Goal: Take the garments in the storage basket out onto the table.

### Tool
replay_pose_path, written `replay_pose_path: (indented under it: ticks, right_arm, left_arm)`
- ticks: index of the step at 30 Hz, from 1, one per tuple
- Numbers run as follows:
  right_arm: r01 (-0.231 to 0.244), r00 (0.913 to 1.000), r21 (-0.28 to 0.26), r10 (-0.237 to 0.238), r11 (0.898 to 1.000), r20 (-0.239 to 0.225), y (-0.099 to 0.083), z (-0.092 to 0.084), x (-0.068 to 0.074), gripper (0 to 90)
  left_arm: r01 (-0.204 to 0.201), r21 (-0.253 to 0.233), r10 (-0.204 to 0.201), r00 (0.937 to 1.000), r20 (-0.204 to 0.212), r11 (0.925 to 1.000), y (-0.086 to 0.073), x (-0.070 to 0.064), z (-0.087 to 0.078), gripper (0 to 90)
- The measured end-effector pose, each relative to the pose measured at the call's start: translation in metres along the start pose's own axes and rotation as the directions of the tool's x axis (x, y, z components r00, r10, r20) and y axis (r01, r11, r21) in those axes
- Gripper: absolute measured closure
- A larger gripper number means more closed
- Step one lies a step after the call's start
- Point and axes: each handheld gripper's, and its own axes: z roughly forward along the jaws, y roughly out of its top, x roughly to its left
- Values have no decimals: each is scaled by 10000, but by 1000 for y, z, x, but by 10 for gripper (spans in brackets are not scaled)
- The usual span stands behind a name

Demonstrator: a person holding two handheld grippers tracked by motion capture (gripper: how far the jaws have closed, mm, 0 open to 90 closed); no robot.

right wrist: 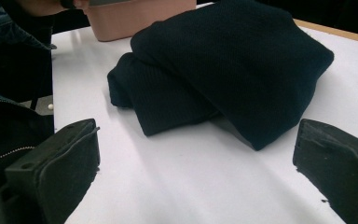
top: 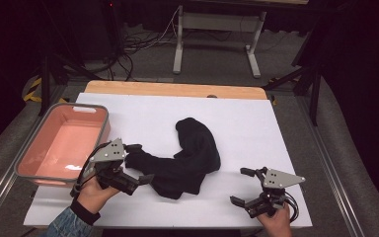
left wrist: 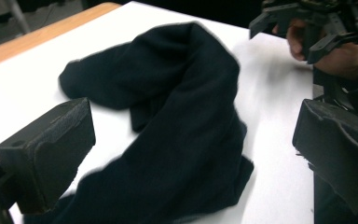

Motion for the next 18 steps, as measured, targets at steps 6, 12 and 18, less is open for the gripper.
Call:
replay_pose_path:
  ticks: [6,12,18]
  right_arm:
    - [28,10000,1,-28,10000,36,0,0,0,7]
    - [43,10000,-21,-43,10000,49,0,0,1,6]
    - [77,9999,-54,-77,10000,75,0,0,1,6]
  left_arm:
    - [432,-333,-435,9990,-78,9985,-20,7,-10,4]
    - [730,-256,-735,9971,-198,9970,-43,8,-12,3]
    - [992,-312,-1001,9945,-300,9946,-68,11,-12,1]
